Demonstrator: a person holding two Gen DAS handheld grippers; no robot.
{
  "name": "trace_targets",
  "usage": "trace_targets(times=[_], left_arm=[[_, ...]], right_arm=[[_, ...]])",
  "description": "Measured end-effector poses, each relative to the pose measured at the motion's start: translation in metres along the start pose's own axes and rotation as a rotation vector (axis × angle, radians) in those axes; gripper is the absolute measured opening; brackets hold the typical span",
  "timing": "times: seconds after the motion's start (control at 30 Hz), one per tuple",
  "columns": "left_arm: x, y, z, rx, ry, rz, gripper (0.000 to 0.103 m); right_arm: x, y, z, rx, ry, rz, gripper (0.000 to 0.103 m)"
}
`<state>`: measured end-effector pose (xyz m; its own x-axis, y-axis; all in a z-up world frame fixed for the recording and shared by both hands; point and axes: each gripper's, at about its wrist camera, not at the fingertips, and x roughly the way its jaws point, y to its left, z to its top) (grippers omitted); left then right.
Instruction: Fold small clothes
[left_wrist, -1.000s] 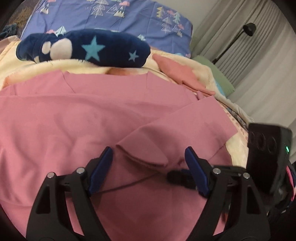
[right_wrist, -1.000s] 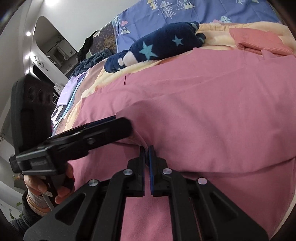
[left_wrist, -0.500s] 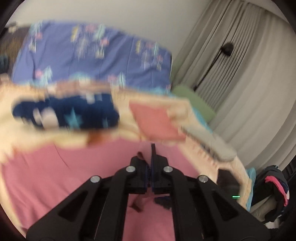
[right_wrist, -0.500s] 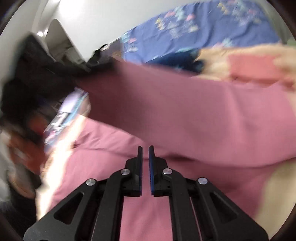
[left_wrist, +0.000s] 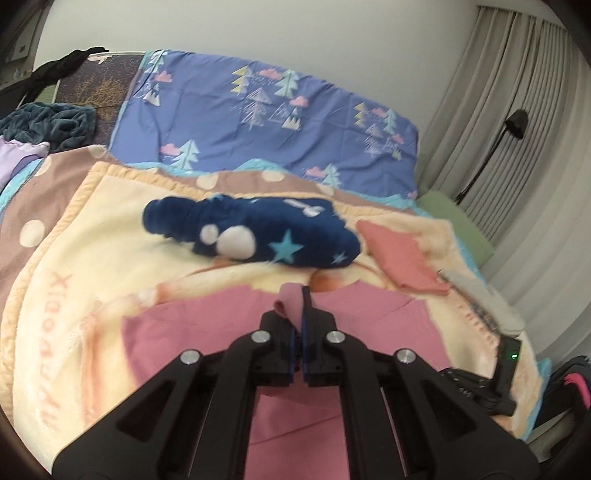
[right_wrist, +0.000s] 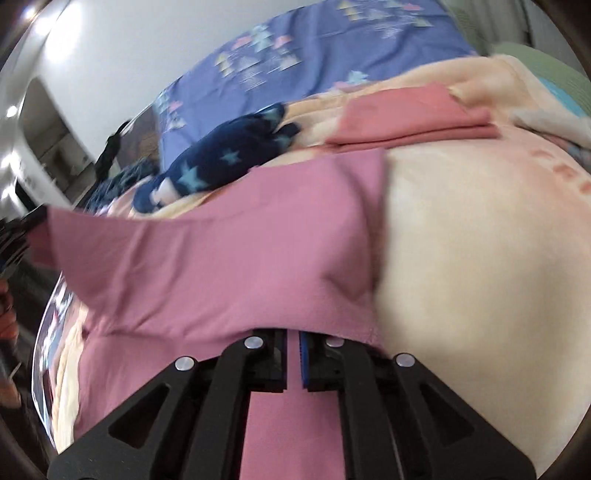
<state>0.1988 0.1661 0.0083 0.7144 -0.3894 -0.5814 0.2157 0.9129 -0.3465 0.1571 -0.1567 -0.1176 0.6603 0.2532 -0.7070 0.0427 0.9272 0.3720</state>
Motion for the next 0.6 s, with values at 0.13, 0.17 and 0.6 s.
trace_targets(times=[0.13, 0.17, 0.6], left_arm=[[0.014, 0.029, -0.02, -0.017, 0.051, 0.102, 0.002], [0.019, 0.036, -0.025, -0.018, 0.067, 0.133, 0.003], [0.062, 0.033, -0.072, 0.184, 0.191, 0.399, 0.065]], right_arm=[[0.005, -0.002, -0.004, -0.007, 0.061, -0.029, 0.005], [0.002, -0.001, -0.006, -0.004, 0.064, -0.013, 0.006], [-0.047, -0.014, 0.032, -0.024, 0.017, 0.068, 0.015]])
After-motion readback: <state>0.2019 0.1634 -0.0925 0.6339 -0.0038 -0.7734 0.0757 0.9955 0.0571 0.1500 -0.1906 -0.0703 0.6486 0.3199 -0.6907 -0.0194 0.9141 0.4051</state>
